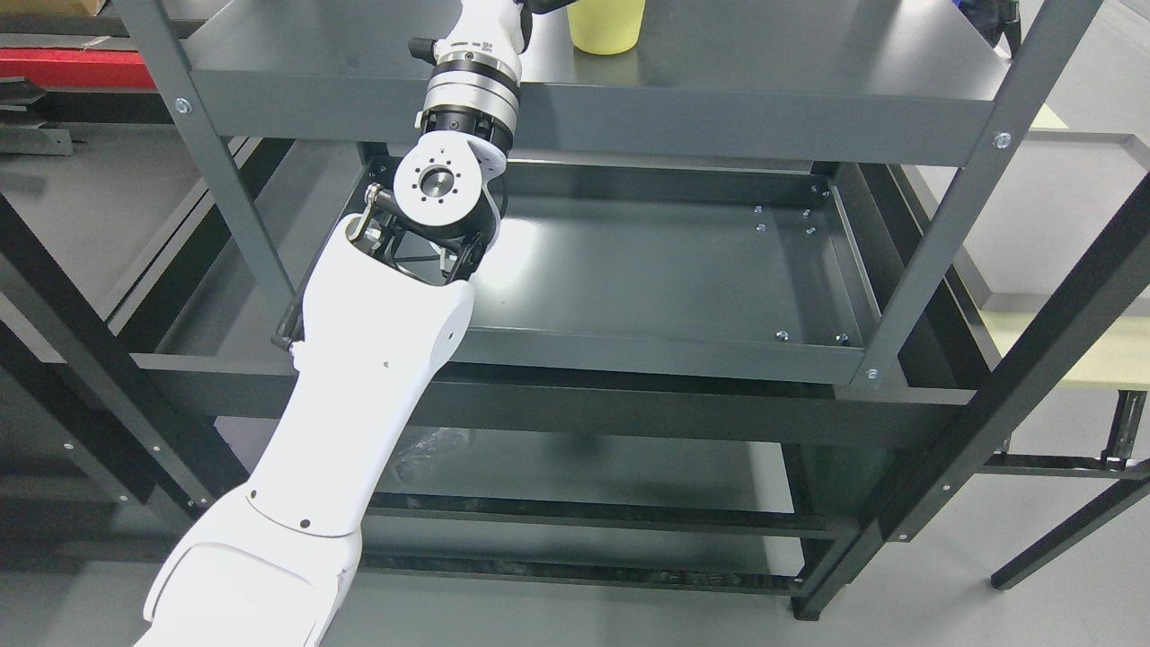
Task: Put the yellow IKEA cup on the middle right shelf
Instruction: 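Withdraw the open left hand down from the shelf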
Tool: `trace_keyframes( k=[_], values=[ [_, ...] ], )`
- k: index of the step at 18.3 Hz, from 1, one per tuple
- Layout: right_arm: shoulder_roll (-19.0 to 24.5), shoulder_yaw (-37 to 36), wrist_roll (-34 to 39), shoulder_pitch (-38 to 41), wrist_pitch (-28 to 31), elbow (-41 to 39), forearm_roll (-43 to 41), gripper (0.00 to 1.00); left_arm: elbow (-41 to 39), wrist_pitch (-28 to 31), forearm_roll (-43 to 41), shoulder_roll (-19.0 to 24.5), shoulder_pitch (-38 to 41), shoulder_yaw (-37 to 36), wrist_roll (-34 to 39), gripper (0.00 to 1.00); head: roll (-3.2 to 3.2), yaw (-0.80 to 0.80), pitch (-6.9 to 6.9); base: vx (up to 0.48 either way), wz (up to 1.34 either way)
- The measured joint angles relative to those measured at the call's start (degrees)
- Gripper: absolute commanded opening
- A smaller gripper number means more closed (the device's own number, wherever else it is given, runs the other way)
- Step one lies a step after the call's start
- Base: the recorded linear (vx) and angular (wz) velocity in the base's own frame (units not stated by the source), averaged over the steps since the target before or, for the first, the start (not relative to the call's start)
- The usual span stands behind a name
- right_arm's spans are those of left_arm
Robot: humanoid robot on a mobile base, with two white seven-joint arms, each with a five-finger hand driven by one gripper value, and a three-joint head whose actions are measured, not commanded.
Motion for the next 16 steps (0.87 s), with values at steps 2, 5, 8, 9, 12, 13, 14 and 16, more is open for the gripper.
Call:
trace_keyframes(
  k=[2,5,8,9,12,13,14,16],
  values=[
    [0.00,0.00,0.00,0.00,0.00,0.00,0.00,0.99,-0.35,-2.47,-0.01,0.00,0.69,0.23,0.00,0.99,0.00,0.00,0.00,0.000,0.00],
    [0.00,0.00,0.00,0.00,0.00,0.00,0.00,0.99,-1.27,-6.40,-0.02,0.00,2.21,0.65,-0.08,0.99,0.00,0.00,0.00,0.000,0.00],
    [0.00,0.00,0.00,0.00,0.00,0.00,0.00,0.99,-2.71,-11.65,-0.08,0.00,4.13,1.05,-0.50,0.99,0.00,0.00,0.00,-0.006,0.00],
    [0.00,0.00,0.00,0.00,0.01,0.00,0.00,0.99,-3.23,-13.65,-0.11,0.00,4.76,1.18,-0.84,0.99,0.00,0.00,0.00,-0.018,0.00],
    [0.00,0.00,0.00,0.00,0.12,0.00,0.00,0.99,-4.74,-20.90,-0.23,0.00,6.94,1.52,-2.39,0.99,0.00,0.00,0.00,-0.021,0.00],
    [0.00,0.00,0.00,0.00,0.20,0.00,0.00,0.99,-5.22,-23.43,-0.27,0.00,7.83,1.62,-3.38,0.99,0.00,0.00,0.00,-0.026,0.00],
    [0.00,0.00,0.00,0.00,0.23,0.00,0.00,0.99,-5.75,-25.75,-0.32,0.00,9.00,1.74,-4.57,0.99,0.00,0.00,0.00,-0.028,0.00],
    [0.00,0.00,0.00,0.00,0.23,0.00,0.00,0.99,-6.73,-29.45,-0.40,0.00,11.66,1.97,-6.56,0.99,0.00,0.00,0.00,-0.029,0.00]
  ],
)
